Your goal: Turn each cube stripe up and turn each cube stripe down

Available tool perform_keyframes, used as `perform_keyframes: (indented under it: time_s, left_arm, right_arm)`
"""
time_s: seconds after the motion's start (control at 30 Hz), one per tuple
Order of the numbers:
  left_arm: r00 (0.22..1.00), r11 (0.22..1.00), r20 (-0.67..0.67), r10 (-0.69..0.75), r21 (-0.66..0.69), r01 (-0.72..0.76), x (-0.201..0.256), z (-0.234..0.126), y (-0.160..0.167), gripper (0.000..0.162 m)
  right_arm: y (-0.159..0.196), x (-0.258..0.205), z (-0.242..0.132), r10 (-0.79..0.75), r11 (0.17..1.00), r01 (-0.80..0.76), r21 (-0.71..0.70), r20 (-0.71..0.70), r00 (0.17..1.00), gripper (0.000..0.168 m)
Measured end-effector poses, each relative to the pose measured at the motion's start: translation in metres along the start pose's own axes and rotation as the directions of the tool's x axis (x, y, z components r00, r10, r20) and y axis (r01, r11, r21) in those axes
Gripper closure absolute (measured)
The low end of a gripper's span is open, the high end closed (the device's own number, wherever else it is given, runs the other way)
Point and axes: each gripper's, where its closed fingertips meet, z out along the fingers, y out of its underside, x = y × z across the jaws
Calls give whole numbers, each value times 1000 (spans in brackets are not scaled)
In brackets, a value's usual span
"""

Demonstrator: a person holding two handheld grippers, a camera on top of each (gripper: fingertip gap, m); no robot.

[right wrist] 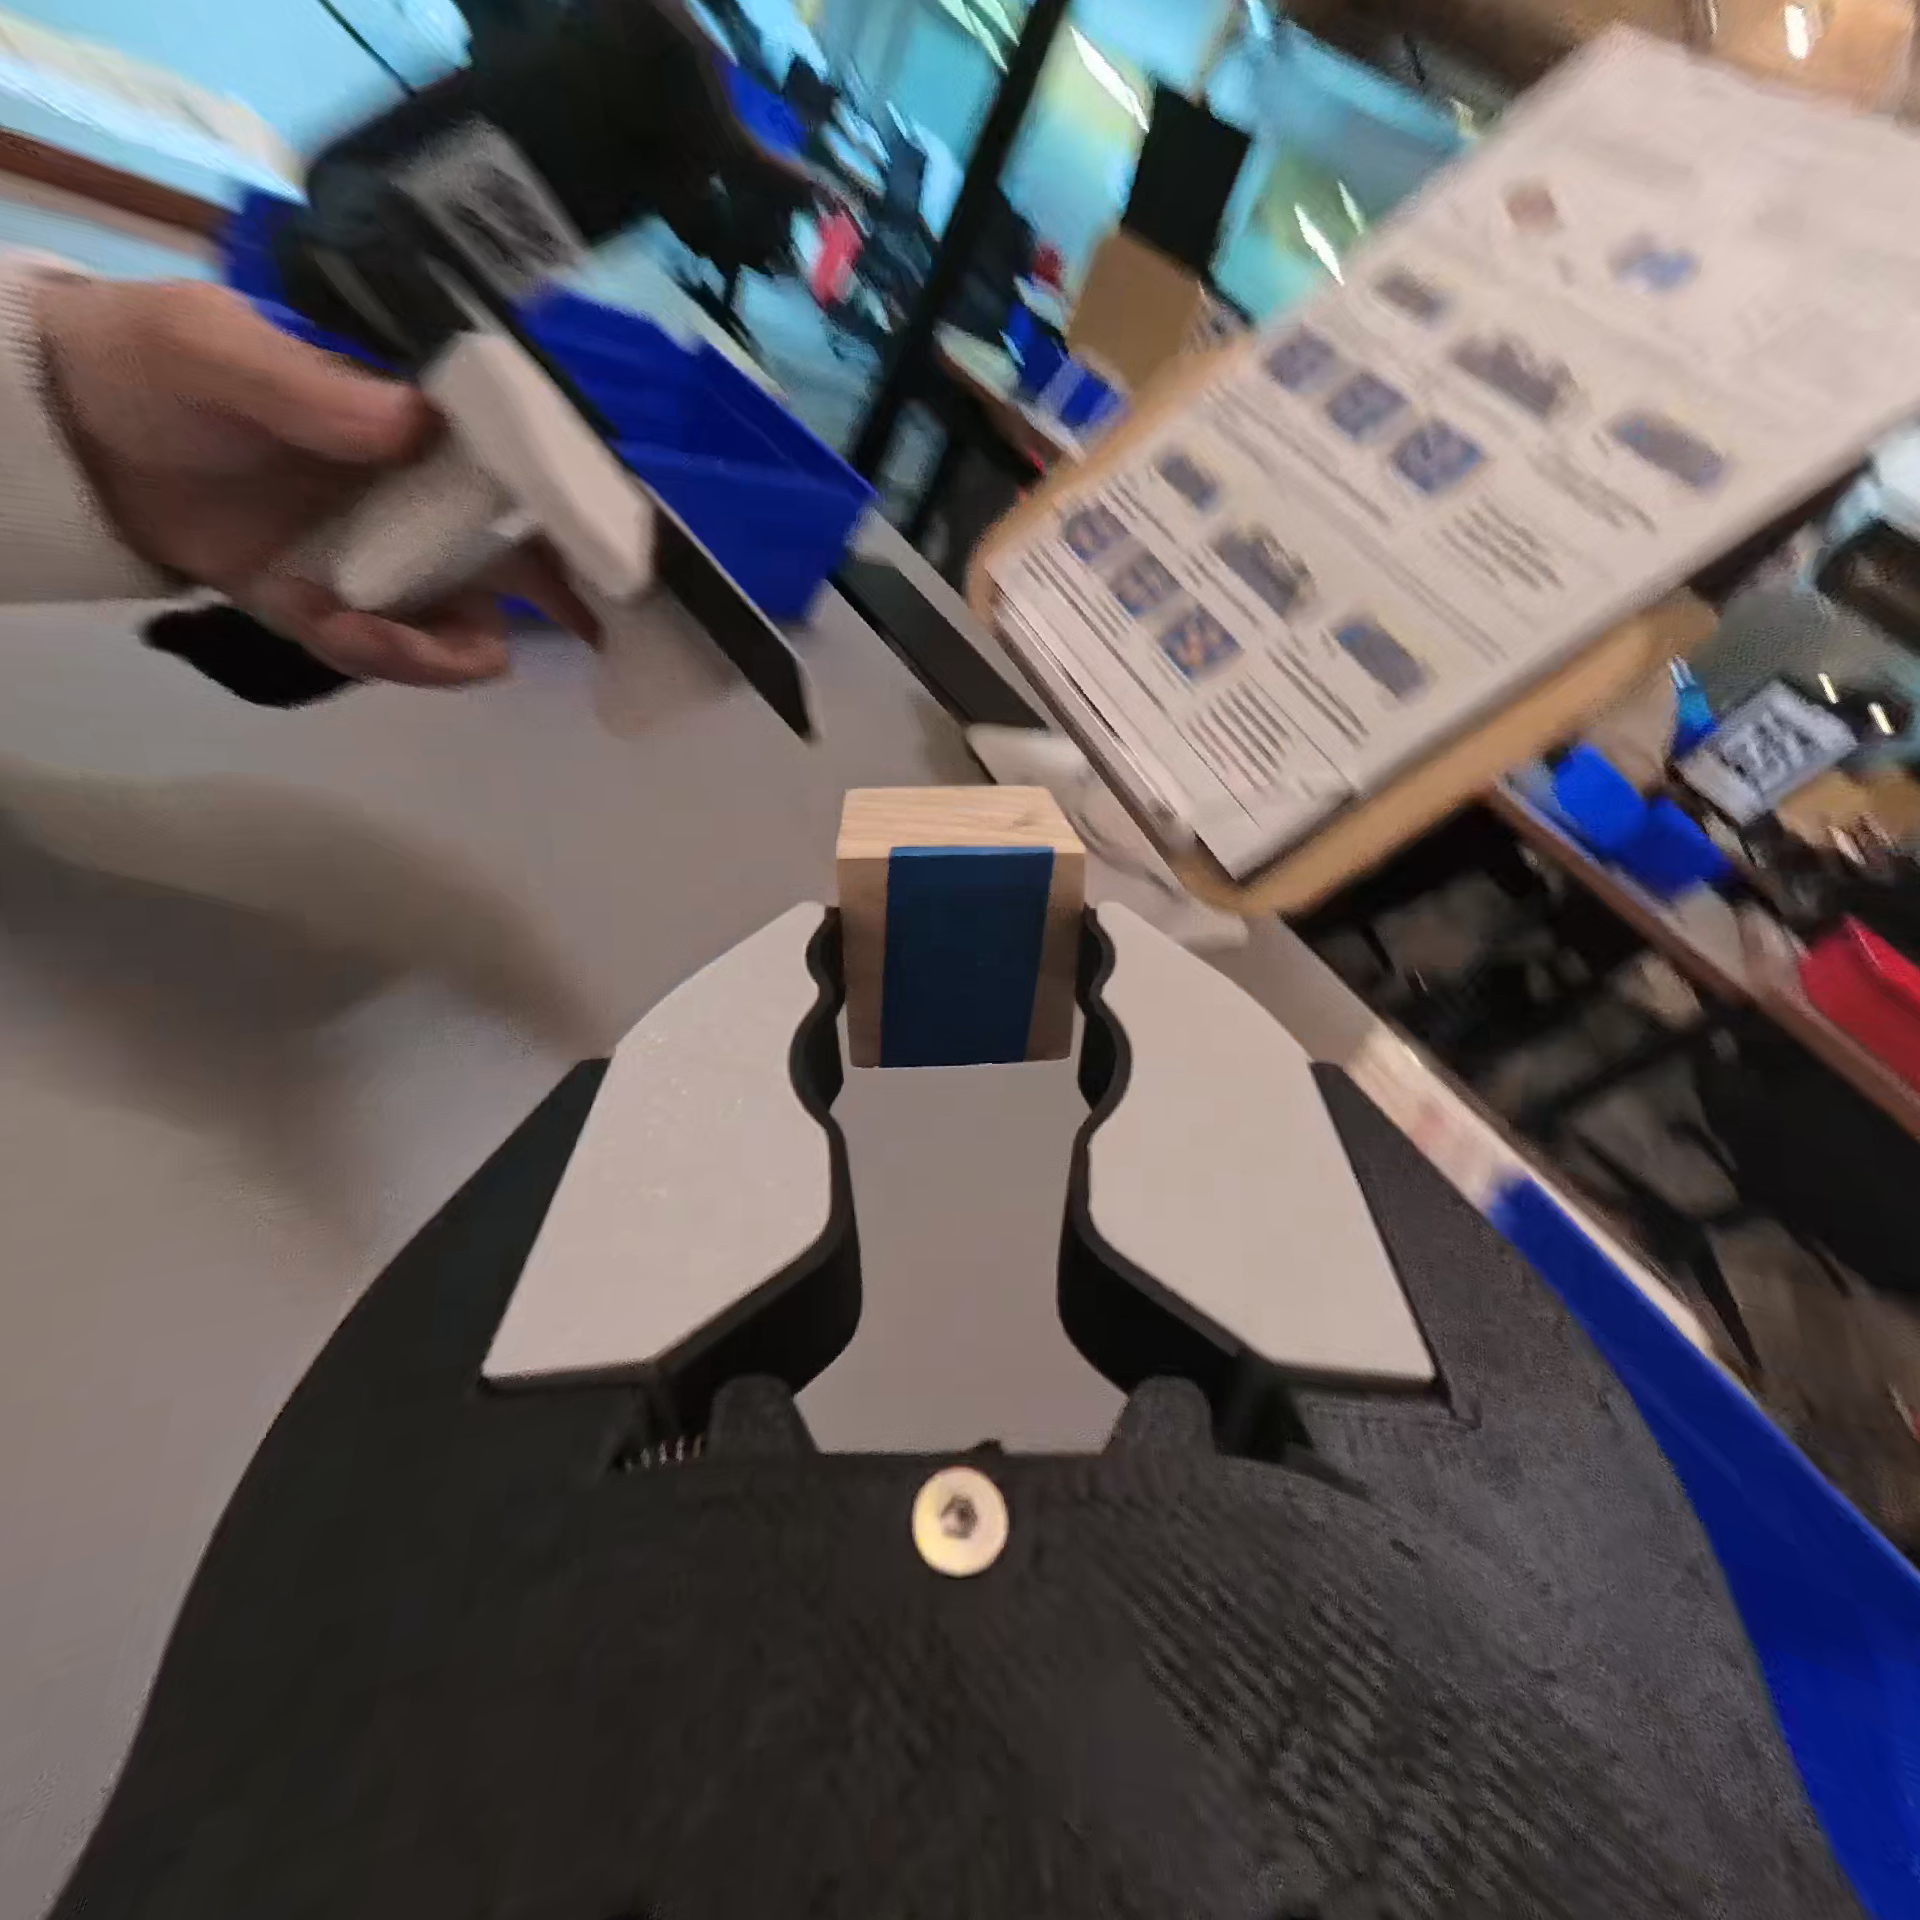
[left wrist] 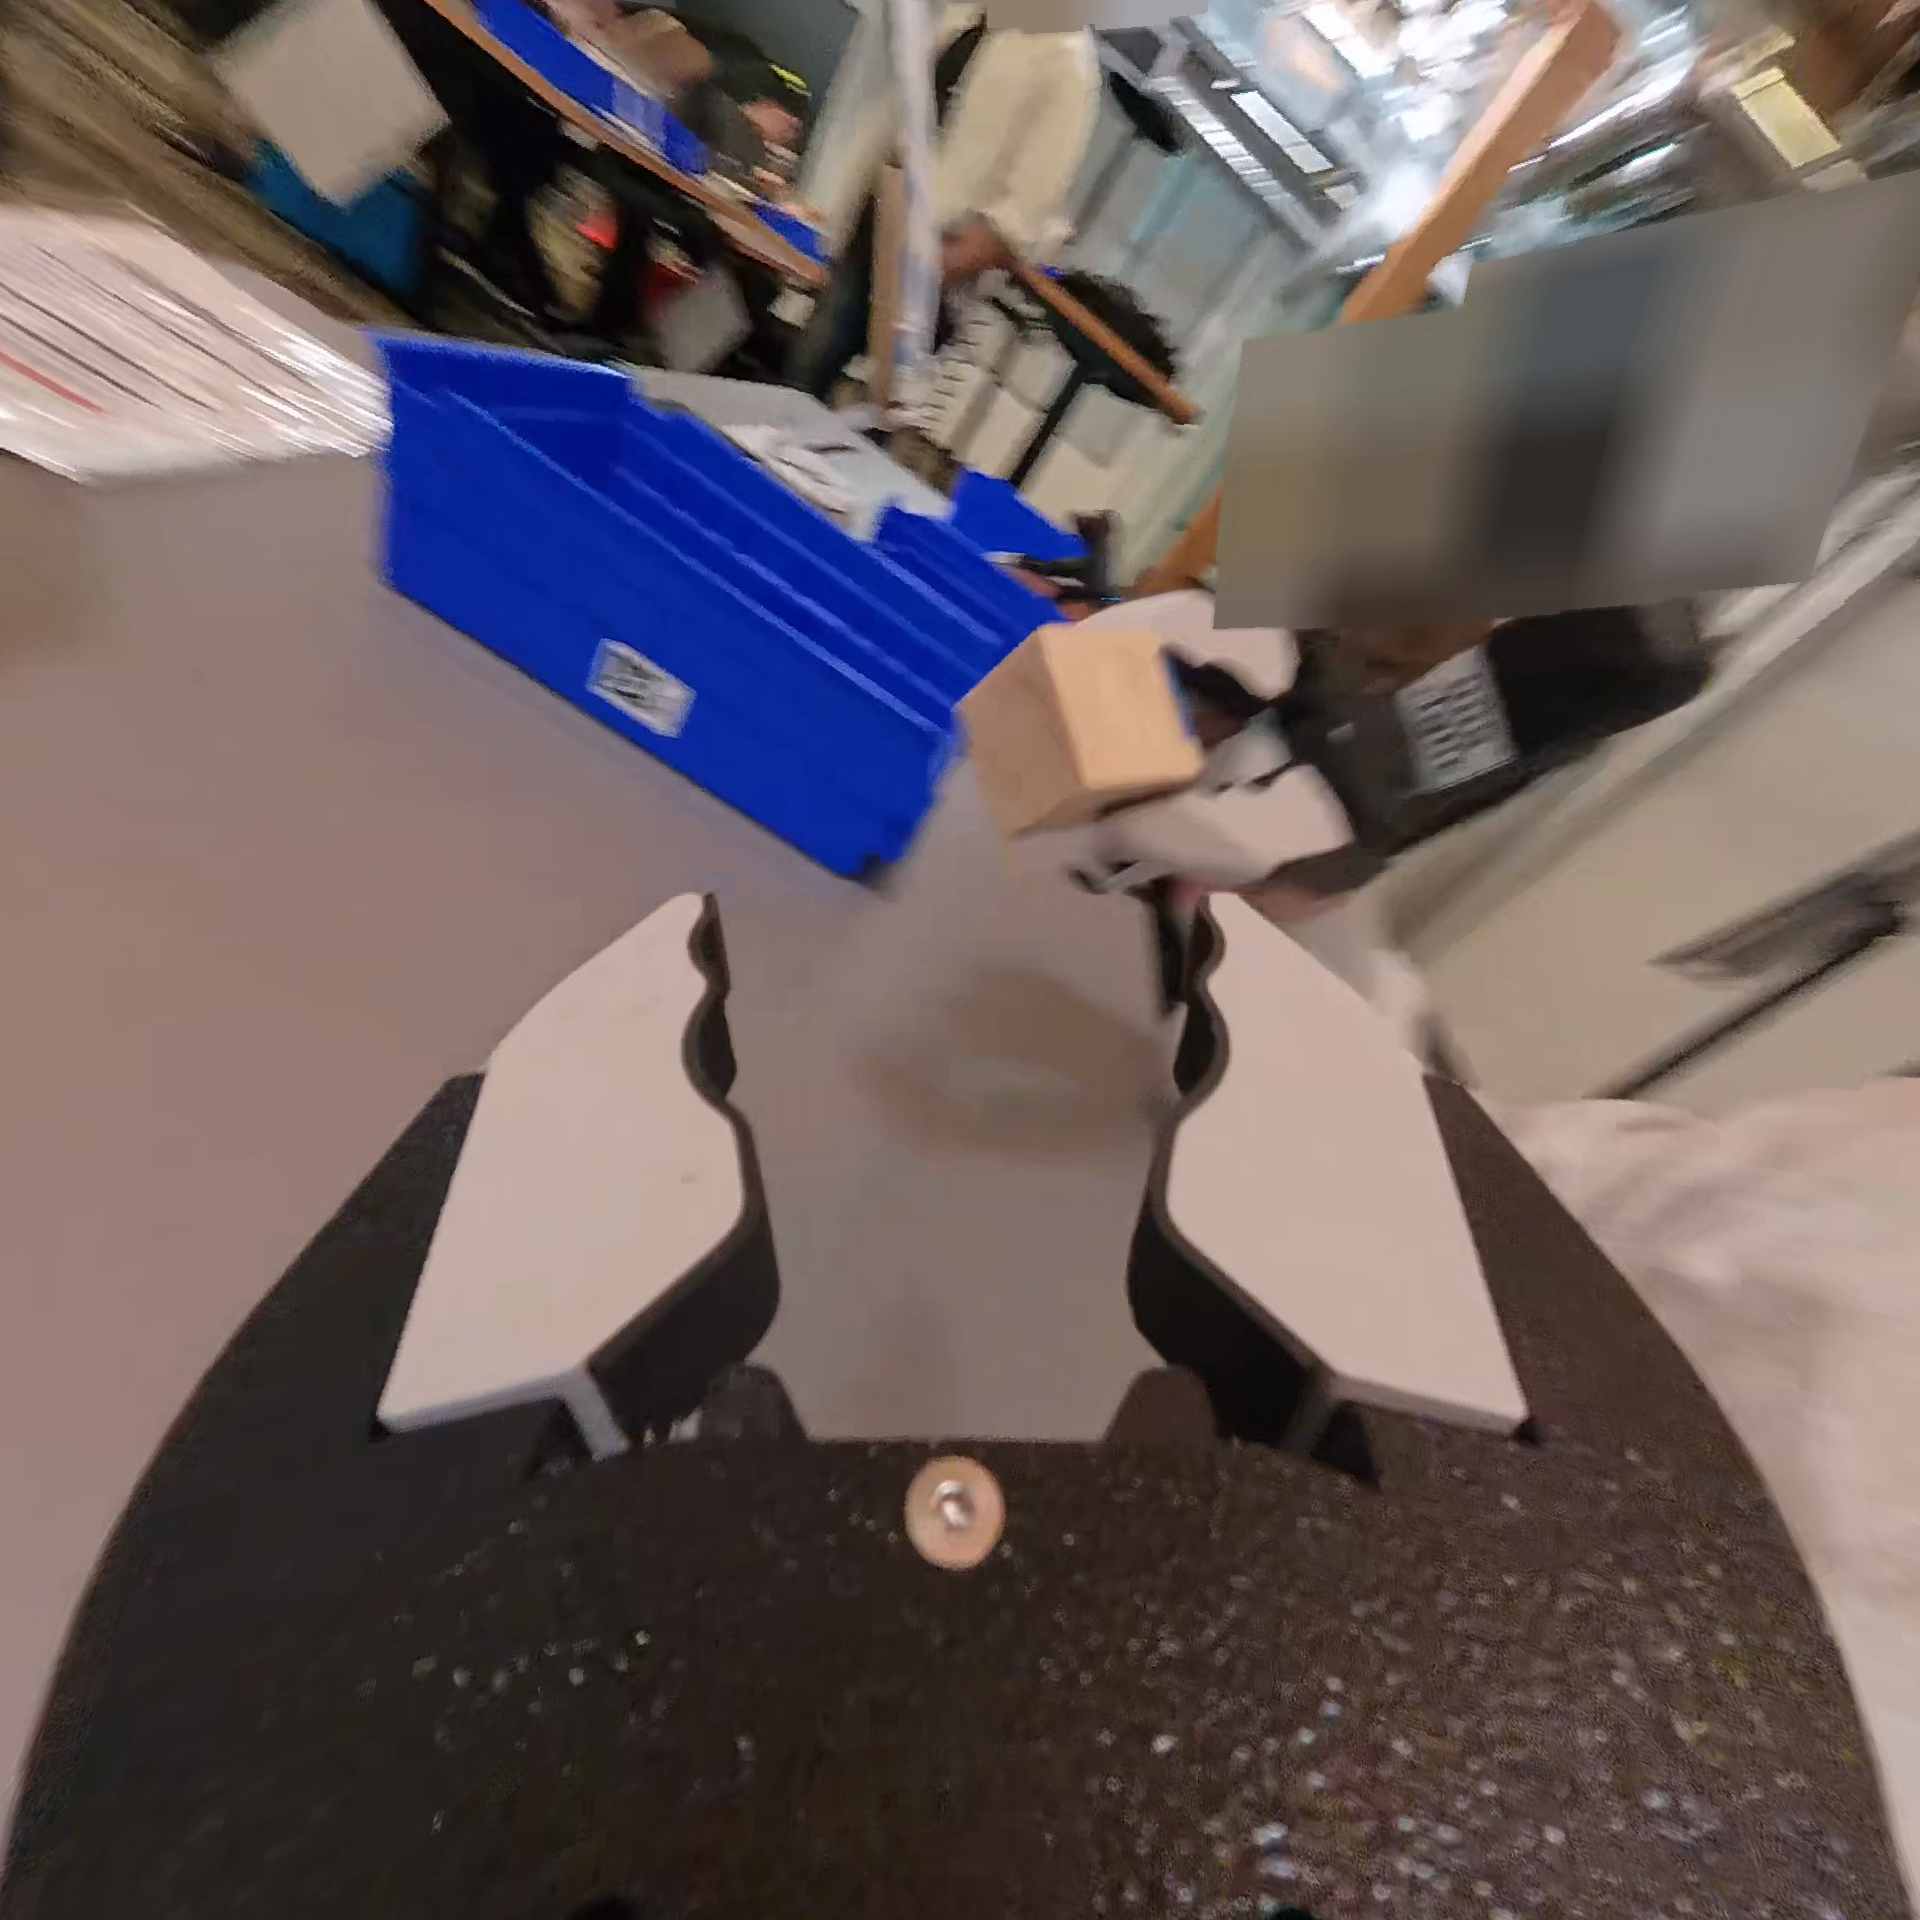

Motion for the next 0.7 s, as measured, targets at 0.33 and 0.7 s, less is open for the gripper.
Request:
perform_keyframes:
  time_s: [0.33,0.7]
  left_arm:
    - [840,948,481,252,53,-315,-83,-10,2,67]
    - [807,940,530,262,48,-337,-89,-12,15,73]
  right_arm:
    - [163,170,-102,248,504,-407,-762,-324,913,125]
    - [255,197,-99,397,62,-562,-825,-497,772,124]
